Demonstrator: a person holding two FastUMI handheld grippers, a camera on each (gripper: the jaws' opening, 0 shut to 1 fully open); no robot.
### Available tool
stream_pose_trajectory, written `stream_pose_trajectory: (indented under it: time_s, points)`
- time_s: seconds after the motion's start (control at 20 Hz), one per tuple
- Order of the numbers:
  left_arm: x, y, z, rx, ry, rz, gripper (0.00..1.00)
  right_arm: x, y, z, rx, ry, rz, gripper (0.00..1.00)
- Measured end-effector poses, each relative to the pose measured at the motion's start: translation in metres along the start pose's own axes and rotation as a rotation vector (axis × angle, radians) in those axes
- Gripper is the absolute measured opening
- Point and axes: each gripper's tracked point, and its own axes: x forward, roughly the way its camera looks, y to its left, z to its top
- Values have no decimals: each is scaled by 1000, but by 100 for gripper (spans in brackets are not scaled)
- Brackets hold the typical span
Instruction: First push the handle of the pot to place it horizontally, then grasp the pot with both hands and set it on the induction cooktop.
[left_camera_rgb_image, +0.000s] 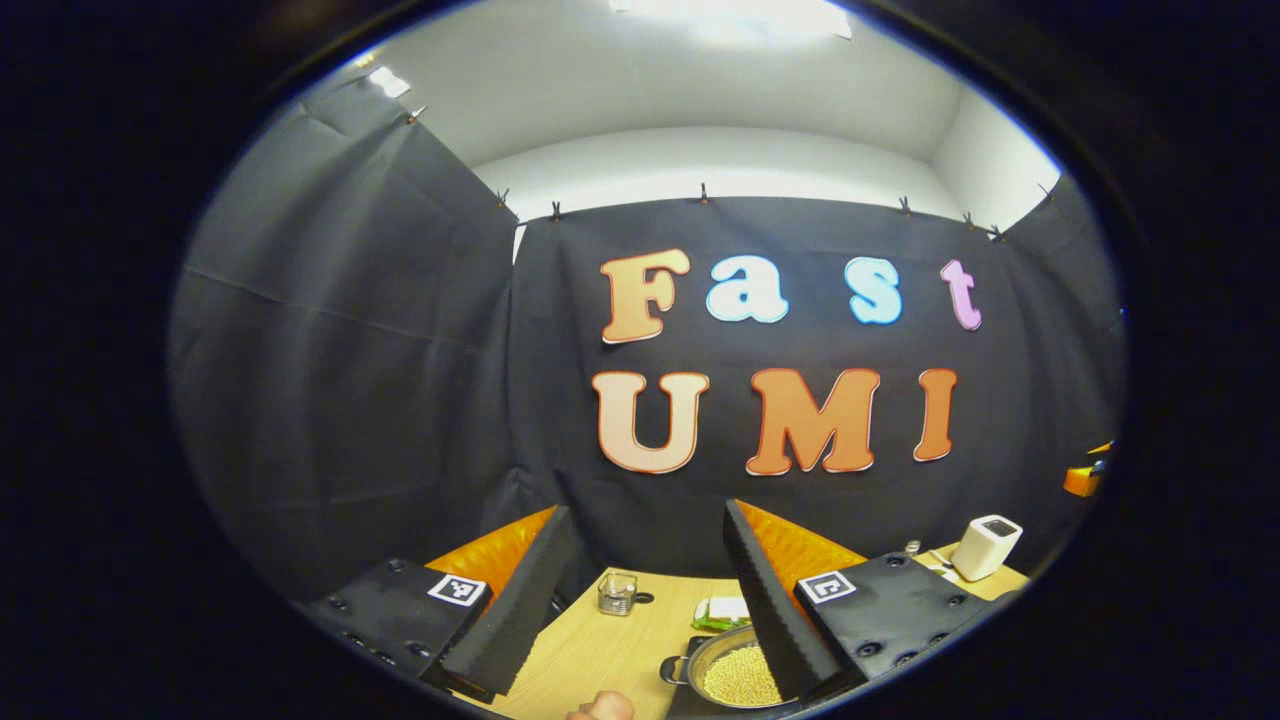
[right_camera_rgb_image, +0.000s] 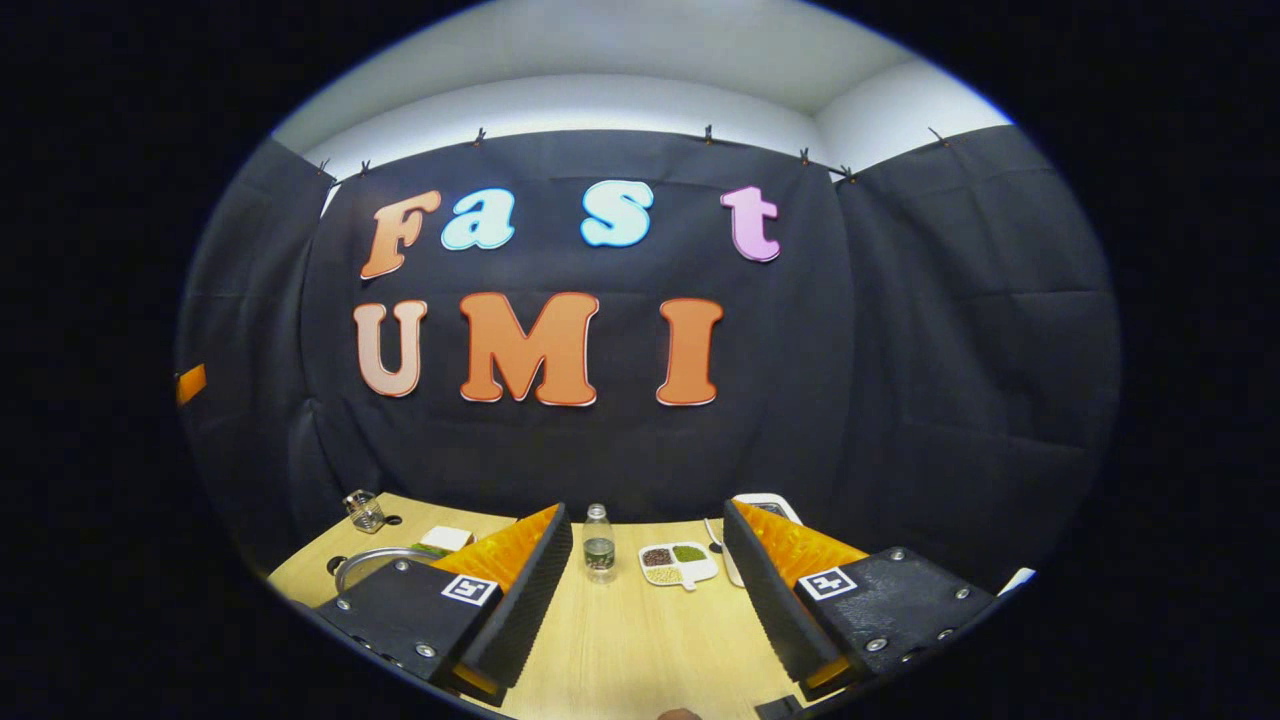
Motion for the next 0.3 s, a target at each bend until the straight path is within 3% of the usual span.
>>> stream_pose_trajectory:
  time_s: [0.3]
  points:
    - [-22, -8, 18, 13, -42, 22, 98, -14, -32, 3, 22, -38, -31, 94]
